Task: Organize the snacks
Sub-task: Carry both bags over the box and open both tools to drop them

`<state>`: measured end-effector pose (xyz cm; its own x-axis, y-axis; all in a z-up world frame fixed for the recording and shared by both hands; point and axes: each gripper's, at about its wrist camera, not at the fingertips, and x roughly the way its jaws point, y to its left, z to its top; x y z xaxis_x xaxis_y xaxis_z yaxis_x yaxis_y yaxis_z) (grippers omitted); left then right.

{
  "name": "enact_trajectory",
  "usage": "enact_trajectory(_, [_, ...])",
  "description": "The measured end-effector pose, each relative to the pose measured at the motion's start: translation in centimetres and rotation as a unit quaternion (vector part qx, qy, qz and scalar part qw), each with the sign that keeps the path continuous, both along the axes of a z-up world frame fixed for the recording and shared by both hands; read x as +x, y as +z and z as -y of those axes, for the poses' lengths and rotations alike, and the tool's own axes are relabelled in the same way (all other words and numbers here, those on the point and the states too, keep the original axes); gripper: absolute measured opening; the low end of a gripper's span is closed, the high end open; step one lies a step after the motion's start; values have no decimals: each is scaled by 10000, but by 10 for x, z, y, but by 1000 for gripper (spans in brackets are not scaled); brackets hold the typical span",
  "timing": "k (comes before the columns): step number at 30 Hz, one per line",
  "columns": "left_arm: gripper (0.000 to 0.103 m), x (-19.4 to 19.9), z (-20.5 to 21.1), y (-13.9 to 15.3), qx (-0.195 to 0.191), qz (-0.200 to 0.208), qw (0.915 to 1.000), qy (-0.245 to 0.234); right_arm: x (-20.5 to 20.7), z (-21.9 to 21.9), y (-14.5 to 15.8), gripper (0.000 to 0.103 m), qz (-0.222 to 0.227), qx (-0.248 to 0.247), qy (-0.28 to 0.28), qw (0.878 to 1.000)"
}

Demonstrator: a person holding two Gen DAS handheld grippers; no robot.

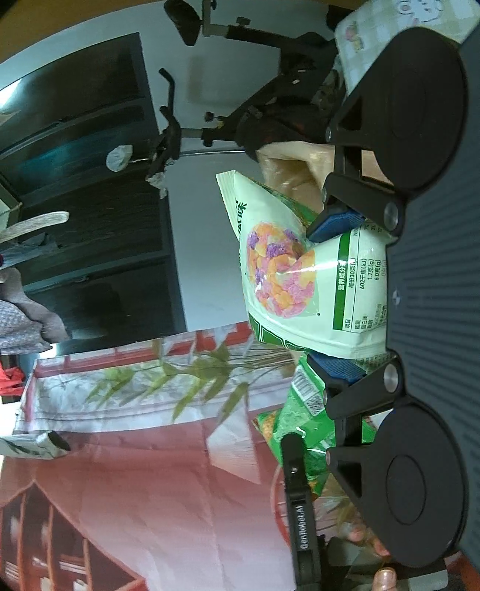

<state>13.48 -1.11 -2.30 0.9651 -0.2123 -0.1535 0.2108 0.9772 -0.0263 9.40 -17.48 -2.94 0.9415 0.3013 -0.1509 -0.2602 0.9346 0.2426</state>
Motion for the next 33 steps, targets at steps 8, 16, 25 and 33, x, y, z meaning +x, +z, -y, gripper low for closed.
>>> enact_trajectory(8, [77,29,11,20,132,172,9998,15,28,12,27,68,244,-150,-88,9995])
enact_trajectory(16, [77,88,25,33,158,-67,9998,117,80,20,39,68,242,-377,-318,9985])
enact_trajectory(25, [77,149,42,25,384,-432,9981,201,152,21,35,67,-24,-812,-418,9958])
enact_trajectory(33, [78,176,43,3,375,-709,9968,60,190,14,1,68,-668,-1073,-182,9918])
